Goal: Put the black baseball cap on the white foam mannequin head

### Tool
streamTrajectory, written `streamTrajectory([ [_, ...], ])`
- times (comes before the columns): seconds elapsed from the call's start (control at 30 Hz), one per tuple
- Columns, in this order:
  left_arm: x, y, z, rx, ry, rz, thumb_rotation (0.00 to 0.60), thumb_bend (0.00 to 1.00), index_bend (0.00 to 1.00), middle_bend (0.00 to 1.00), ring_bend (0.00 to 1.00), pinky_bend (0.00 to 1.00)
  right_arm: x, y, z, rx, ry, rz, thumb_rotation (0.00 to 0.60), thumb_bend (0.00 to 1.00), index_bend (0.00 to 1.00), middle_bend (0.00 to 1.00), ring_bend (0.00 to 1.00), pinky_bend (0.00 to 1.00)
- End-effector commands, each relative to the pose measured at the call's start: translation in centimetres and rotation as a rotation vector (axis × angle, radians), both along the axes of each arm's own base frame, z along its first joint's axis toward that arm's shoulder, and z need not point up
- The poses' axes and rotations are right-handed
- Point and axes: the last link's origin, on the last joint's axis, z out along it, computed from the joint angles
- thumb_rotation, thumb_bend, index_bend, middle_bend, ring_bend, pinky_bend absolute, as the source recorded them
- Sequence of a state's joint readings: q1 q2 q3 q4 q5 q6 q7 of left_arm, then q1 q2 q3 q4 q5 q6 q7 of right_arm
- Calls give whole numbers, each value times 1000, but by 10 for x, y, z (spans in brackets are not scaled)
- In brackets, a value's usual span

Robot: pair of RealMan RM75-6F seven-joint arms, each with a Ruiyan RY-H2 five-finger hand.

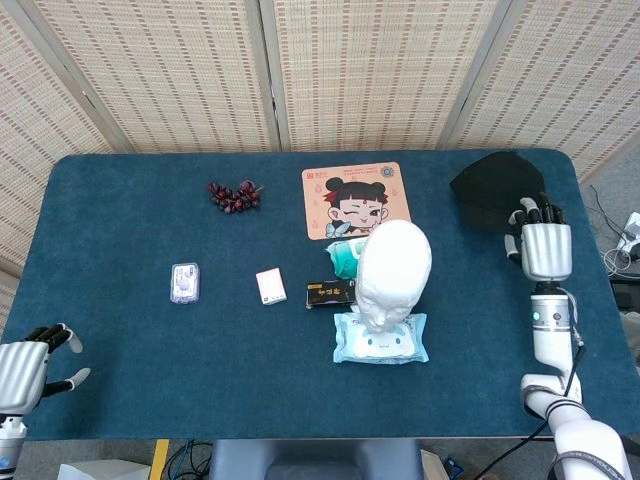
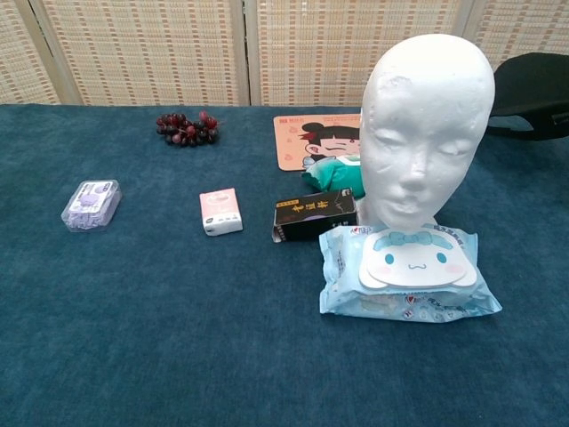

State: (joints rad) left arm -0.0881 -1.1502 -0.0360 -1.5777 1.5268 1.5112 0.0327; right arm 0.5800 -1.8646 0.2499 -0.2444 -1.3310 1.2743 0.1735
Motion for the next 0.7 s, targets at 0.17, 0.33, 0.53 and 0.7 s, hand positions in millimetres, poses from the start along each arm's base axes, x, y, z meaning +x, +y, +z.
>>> streamTrajectory([
  [0.17, 0, 0, 0, 0, -1, 2, 600, 22, 558, 470, 430, 671, 1, 0, 1, -8, -11, 6, 600, 420, 546, 263, 126, 238],
  [0.33, 0, 0, 0, -1, -1, 3, 600, 22, 558, 470, 430, 671, 0, 0, 3, -15, -19, 8, 600, 430, 588, 268, 126, 238],
  [0.53, 0, 0, 0, -3, -1, 5, 600, 22, 558, 470, 430, 671, 0, 0, 8, -30, -10, 11, 600, 442, 640, 276, 126, 238],
  [0.7, 0, 0, 0, -4, -1, 5, 600, 22, 558, 470, 430, 671, 3, -2, 16, -51, 20, 31, 600, 442, 683, 292, 126, 238],
])
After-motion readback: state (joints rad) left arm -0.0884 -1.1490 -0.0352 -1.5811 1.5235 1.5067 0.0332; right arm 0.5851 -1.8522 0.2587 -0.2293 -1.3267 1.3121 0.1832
